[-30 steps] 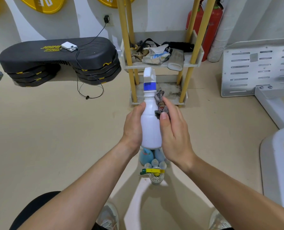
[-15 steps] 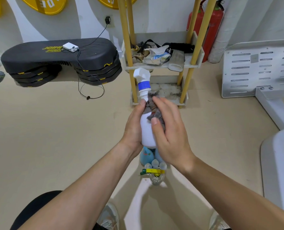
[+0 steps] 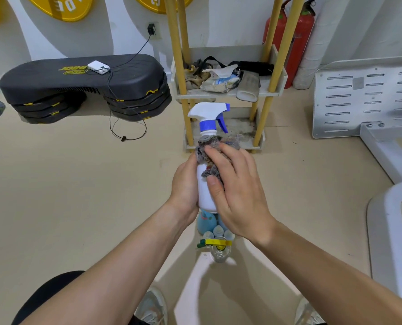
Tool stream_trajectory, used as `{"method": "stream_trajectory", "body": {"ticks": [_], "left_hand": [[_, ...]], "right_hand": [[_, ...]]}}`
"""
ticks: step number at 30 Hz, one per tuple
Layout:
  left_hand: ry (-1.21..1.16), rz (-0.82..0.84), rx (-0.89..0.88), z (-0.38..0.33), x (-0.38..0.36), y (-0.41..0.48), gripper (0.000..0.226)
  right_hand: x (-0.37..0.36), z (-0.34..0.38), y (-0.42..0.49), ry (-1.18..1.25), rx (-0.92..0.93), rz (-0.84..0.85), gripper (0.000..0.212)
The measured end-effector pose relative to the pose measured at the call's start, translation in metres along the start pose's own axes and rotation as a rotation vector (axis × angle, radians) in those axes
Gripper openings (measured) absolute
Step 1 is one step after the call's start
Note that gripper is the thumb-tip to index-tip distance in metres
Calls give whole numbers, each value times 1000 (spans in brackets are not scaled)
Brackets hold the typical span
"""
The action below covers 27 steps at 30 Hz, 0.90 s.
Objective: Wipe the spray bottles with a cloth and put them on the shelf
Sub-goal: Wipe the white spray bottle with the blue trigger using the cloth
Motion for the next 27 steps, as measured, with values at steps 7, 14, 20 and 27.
{"method": "stream_trajectory", "body": {"ticks": [7, 14, 20, 27], "left_hand": [[-14, 82, -13, 0, -11, 2, 38], [-90, -90, -74, -17, 14, 13, 84], [-116, -47, -30, -8, 12, 11, 81], [-74, -3, -43, -8, 5, 9, 73]], "right_hand": [[-11, -12, -5, -96, -161, 114, 55], [-28, -8, -30, 301, -236, 81, 59], [-25, 1, -18, 225, -81, 87, 54], [-22, -26, -18, 485, -359, -50, 50]]}}
Point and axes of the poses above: each hand's wrist, its own y-axis towards the middle knuckle, its own x-axis out of the back of the hand, z = x × y, the point moved 10 cm from there along y, towards the middle knuckle, and after that the axes turned 9 degrees about x, right-handed, at the moved point
